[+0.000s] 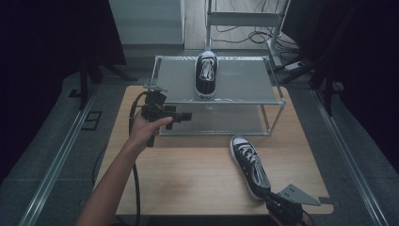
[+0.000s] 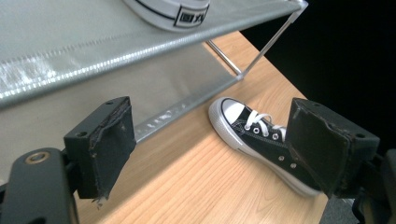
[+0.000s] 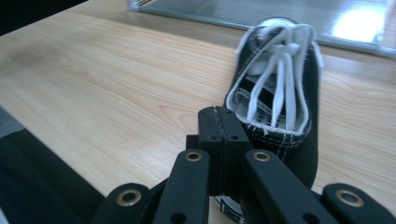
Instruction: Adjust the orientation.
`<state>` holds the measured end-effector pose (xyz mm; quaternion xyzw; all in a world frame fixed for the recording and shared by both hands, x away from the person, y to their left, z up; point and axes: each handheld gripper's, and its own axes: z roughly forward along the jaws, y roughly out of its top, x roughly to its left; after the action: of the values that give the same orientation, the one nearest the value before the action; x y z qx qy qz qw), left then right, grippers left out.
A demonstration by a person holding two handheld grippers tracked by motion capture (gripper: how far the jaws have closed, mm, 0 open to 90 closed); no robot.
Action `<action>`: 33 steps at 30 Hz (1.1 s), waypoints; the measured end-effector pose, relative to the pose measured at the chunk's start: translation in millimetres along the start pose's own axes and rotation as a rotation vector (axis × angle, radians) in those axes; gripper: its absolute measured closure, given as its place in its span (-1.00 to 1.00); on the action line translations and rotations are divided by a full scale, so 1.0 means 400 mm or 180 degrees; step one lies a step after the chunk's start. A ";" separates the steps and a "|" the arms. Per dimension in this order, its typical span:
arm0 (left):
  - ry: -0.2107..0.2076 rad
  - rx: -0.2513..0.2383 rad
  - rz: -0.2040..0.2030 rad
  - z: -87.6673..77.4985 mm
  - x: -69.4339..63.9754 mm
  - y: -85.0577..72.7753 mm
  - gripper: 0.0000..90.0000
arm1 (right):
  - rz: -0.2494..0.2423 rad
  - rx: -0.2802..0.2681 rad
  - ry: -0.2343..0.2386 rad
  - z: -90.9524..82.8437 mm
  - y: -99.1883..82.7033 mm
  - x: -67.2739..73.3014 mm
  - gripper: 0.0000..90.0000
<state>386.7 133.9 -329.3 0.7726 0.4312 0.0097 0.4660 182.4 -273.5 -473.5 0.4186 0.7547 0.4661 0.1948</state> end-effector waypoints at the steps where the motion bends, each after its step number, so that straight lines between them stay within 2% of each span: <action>1: -0.0003 -0.0002 0.0001 0.000 0.000 -0.004 -0.65 | 0.0025 -0.0001 -0.0014 -0.003 -0.001 -0.007 1.00; 4: -0.0008 -0.0025 -0.0002 -0.006 0.000 -0.011 -0.65 | 0.0056 -0.0014 -0.0058 -0.009 -0.003 -0.022 1.00; 5: -0.0005 -0.0032 0.0020 -0.010 0.001 -0.014 -0.65 | 0.0110 -0.0015 -0.0151 -0.013 -0.007 -0.042 1.00; 7: -0.0014 -0.0028 0.0014 -0.013 0.001 -0.017 -0.64 | 0.0167 -0.0018 -0.0200 -0.016 -0.010 -0.060 1.00; 10: -0.0011 -0.0018 0.0008 -0.015 0.004 -0.022 -0.64 | 0.0251 0.0049 -0.0218 -0.006 -0.015 -0.084 1.00; 12: -0.0014 0.0010 0.0022 -0.015 0.008 -0.027 -0.64 | 0.0246 0.0055 -0.0190 -0.001 -0.012 -0.084 0.99; 16: -0.0023 0.0027 0.0009 -0.015 0.015 -0.035 -0.64 | 0.0147 -0.0038 -0.0128 -0.010 0.007 -0.064 0.71; 17: -0.0023 0.0027 0.0009 -0.015 0.015 -0.035 -0.64 | 0.0147 -0.0038 -0.0128 -0.010 0.007 -0.064 0.71; 18: -0.0014 0.0027 0.0006 -0.015 0.016 -0.036 -0.64 | 0.0141 -0.0079 -0.0121 -0.015 0.015 -0.061 0.61; 19: -0.0018 0.0026 0.0001 -0.014 0.017 -0.038 -0.64 | 0.0122 -0.0158 -0.0072 -0.028 0.042 -0.061 0.38; 23: -0.0014 0.0027 0.0015 -0.011 0.012 -0.042 -0.64 | 0.0098 -0.0190 -0.0060 -0.041 0.097 -0.076 0.03; 24: -0.0011 0.0027 0.0022 -0.008 0.010 -0.047 -0.64 | 0.0033 -0.0137 -0.0067 -0.040 0.112 -0.080 -0.11; 26: -0.0033 0.0040 0.0009 -0.001 0.009 -0.053 -0.64 | -0.0030 -0.0016 -0.0072 -0.027 0.140 -0.095 -0.19; 28: -0.0037 0.0065 0.0024 0.006 0.007 -0.058 -0.63 | -0.0060 0.0084 0.0045 -0.009 0.161 -0.113 -0.36; 31: -0.0052 0.0091 0.0057 0.015 0.004 -0.064 -0.63 | -0.0145 0.0228 0.0086 0.022 0.187 -0.134 -0.39; 33: -0.0047 0.0093 0.0077 0.020 0.002 -0.067 -0.63 | -0.0090 0.0289 0.0152 0.041 0.203 -0.153 -0.41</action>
<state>373.0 134.1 -353.6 0.7844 0.4185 0.0032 0.4577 265.2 -297.1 -417.0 0.4050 0.7854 0.4385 0.1641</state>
